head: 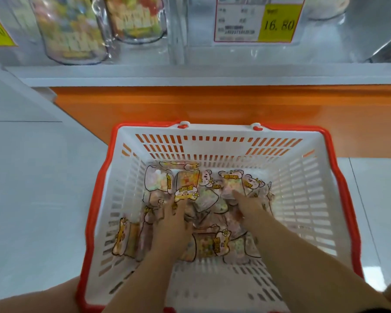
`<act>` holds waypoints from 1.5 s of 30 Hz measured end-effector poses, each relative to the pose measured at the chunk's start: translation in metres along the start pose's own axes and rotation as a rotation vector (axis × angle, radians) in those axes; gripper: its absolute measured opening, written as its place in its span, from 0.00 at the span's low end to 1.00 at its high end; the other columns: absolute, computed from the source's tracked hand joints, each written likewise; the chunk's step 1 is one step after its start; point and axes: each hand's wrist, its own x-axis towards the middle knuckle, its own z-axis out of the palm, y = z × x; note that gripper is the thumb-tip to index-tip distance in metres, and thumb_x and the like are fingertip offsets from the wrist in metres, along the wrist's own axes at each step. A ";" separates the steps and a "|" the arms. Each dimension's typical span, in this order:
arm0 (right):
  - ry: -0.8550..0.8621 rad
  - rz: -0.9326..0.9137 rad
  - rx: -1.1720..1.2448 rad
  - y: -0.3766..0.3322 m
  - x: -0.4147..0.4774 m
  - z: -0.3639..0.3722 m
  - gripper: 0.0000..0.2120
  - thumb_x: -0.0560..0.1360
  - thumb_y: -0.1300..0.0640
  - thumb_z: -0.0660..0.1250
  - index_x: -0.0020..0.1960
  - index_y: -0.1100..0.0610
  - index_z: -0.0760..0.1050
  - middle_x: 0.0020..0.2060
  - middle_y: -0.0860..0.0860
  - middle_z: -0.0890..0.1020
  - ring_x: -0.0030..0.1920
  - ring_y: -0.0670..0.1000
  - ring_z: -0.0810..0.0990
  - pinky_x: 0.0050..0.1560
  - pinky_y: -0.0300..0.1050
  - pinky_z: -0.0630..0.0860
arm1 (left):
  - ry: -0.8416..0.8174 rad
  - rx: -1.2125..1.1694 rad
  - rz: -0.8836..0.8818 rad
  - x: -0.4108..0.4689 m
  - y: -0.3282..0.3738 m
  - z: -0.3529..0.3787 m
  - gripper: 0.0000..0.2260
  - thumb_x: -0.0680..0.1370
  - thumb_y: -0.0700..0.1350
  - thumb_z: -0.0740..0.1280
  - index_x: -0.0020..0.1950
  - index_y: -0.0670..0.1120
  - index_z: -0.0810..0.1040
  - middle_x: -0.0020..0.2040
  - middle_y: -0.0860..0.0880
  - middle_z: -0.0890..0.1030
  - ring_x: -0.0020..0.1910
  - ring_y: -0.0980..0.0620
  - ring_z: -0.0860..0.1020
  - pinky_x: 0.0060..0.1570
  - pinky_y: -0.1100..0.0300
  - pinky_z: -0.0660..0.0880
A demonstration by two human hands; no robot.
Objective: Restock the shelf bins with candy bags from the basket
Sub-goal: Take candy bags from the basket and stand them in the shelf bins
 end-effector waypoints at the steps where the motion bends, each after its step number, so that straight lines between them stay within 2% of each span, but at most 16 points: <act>1: 0.009 -0.004 0.010 -0.001 -0.002 0.002 0.19 0.71 0.45 0.75 0.41 0.61 0.76 0.29 0.55 0.74 0.32 0.53 0.72 0.41 0.49 0.72 | 0.011 0.015 -0.013 -0.001 0.002 0.000 0.28 0.81 0.53 0.61 0.80 0.57 0.54 0.81 0.46 0.50 0.76 0.41 0.60 0.66 0.40 0.70; 5: 0.036 -0.073 -0.002 0.000 -0.004 -0.002 0.15 0.76 0.55 0.72 0.54 0.65 0.75 0.33 0.57 0.79 0.36 0.56 0.79 0.45 0.57 0.82 | 0.102 0.149 -0.006 -0.005 0.012 -0.006 0.25 0.81 0.53 0.60 0.78 0.58 0.58 0.80 0.49 0.54 0.78 0.43 0.55 0.75 0.38 0.54; 7: -0.002 -0.084 0.072 0.003 -0.009 -0.007 0.14 0.76 0.60 0.70 0.58 0.65 0.74 0.39 0.60 0.81 0.39 0.57 0.83 0.49 0.63 0.82 | 0.200 0.173 0.063 -0.006 0.018 -0.009 0.21 0.81 0.52 0.59 0.75 0.57 0.65 0.76 0.50 0.60 0.75 0.45 0.60 0.74 0.43 0.57; 10: -0.002 -0.212 0.073 0.010 -0.023 -0.015 0.08 0.79 0.60 0.67 0.57 0.59 0.74 0.42 0.59 0.80 0.39 0.57 0.84 0.45 0.56 0.84 | 0.258 0.161 0.191 -0.005 0.037 -0.014 0.15 0.81 0.50 0.57 0.67 0.53 0.74 0.66 0.51 0.69 0.62 0.49 0.72 0.64 0.55 0.67; 12: 0.069 -0.341 -0.035 0.015 -0.033 -0.021 0.06 0.79 0.55 0.65 0.52 0.57 0.72 0.41 0.59 0.81 0.36 0.57 0.83 0.38 0.54 0.82 | 0.204 0.074 0.126 -0.006 0.050 -0.016 0.14 0.82 0.50 0.58 0.65 0.51 0.73 0.65 0.51 0.70 0.54 0.50 0.76 0.53 0.58 0.72; 15: 0.158 -0.454 -0.145 0.018 -0.048 -0.028 0.11 0.77 0.48 0.65 0.49 0.56 0.75 0.41 0.58 0.82 0.40 0.58 0.85 0.42 0.62 0.83 | 0.109 0.014 0.008 -0.005 0.058 -0.009 0.17 0.82 0.52 0.60 0.70 0.50 0.69 0.67 0.48 0.68 0.53 0.46 0.79 0.46 0.56 0.75; 18: 0.172 -0.526 -0.218 0.016 -0.065 -0.033 0.11 0.79 0.48 0.64 0.49 0.56 0.76 0.41 0.56 0.83 0.39 0.54 0.84 0.42 0.56 0.82 | -0.003 0.056 0.040 0.000 0.062 0.000 0.19 0.83 0.47 0.60 0.74 0.51 0.66 0.72 0.44 0.64 0.60 0.42 0.77 0.54 0.48 0.78; 22: 0.101 -0.515 -0.188 0.018 -0.073 -0.040 0.10 0.81 0.52 0.64 0.53 0.59 0.76 0.43 0.57 0.84 0.41 0.49 0.84 0.31 0.39 0.78 | -0.164 0.036 0.106 0.007 0.064 0.004 0.26 0.81 0.36 0.60 0.77 0.54 0.64 0.81 0.42 0.50 0.70 0.39 0.71 0.64 0.42 0.73; 26: 0.086 -0.452 -0.137 0.018 -0.073 -0.046 0.10 0.82 0.54 0.64 0.51 0.62 0.74 0.45 0.64 0.79 0.46 0.59 0.83 0.25 0.31 0.72 | -0.059 -0.171 0.143 0.014 0.066 0.009 0.19 0.81 0.39 0.60 0.72 0.47 0.72 0.72 0.42 0.69 0.69 0.43 0.70 0.62 0.52 0.72; 28: 0.073 -0.448 -0.094 0.018 -0.076 -0.046 0.12 0.81 0.52 0.65 0.53 0.62 0.74 0.44 0.60 0.79 0.48 0.61 0.83 0.29 0.35 0.77 | 0.015 -0.257 0.127 0.010 0.070 0.005 0.14 0.81 0.38 0.61 0.66 0.42 0.76 0.63 0.44 0.77 0.64 0.45 0.74 0.55 0.57 0.71; 31: 0.041 -0.410 0.015 0.014 -0.082 -0.049 0.10 0.78 0.52 0.66 0.50 0.60 0.76 0.47 0.61 0.82 0.46 0.59 0.83 0.50 0.58 0.83 | 0.110 -0.386 0.048 0.004 0.073 -0.003 0.12 0.82 0.40 0.61 0.62 0.41 0.79 0.56 0.45 0.82 0.56 0.46 0.80 0.49 0.60 0.73; 34: 0.012 -0.358 0.224 0.005 -0.091 -0.054 0.04 0.79 0.59 0.67 0.52 0.59 0.76 0.43 0.57 0.82 0.44 0.54 0.82 0.48 0.52 0.81 | 0.169 -0.403 0.003 -0.005 0.067 -0.016 0.10 0.81 0.44 0.63 0.57 0.45 0.82 0.52 0.47 0.84 0.44 0.53 0.80 0.36 0.75 0.69; 36: -0.028 -0.335 0.336 0.001 -0.102 -0.057 0.06 0.79 0.61 0.66 0.55 0.61 0.76 0.39 0.56 0.80 0.46 0.56 0.81 0.49 0.50 0.79 | 0.204 -0.415 -0.018 -0.012 0.062 -0.025 0.09 0.81 0.45 0.64 0.50 0.44 0.82 0.44 0.48 0.83 0.37 0.58 0.78 0.27 0.74 0.66; 38: -0.076 -0.323 0.417 0.001 -0.116 -0.060 0.04 0.79 0.61 0.65 0.52 0.61 0.77 0.38 0.56 0.78 0.48 0.57 0.80 0.55 0.52 0.79 | 0.252 -0.480 -0.030 -0.024 0.062 -0.035 0.07 0.81 0.47 0.66 0.51 0.46 0.83 0.44 0.52 0.82 0.38 0.61 0.77 0.31 0.74 0.69; 41: -0.169 -0.288 0.518 0.006 -0.144 -0.063 0.04 0.80 0.62 0.64 0.46 0.60 0.76 0.36 0.55 0.77 0.44 0.54 0.79 0.55 0.50 0.78 | 0.340 -0.591 -0.043 -0.043 0.068 -0.050 0.08 0.79 0.51 0.70 0.47 0.48 0.82 0.43 0.53 0.83 0.42 0.55 0.80 0.43 0.57 0.79; 45: -0.312 -0.282 0.615 0.011 -0.178 -0.060 0.08 0.81 0.60 0.63 0.42 0.58 0.73 0.39 0.56 0.77 0.45 0.55 0.77 0.60 0.53 0.73 | 0.409 -0.804 -0.025 -0.067 0.078 -0.077 0.09 0.78 0.46 0.71 0.40 0.47 0.75 0.39 0.49 0.80 0.40 0.49 0.79 0.40 0.57 0.75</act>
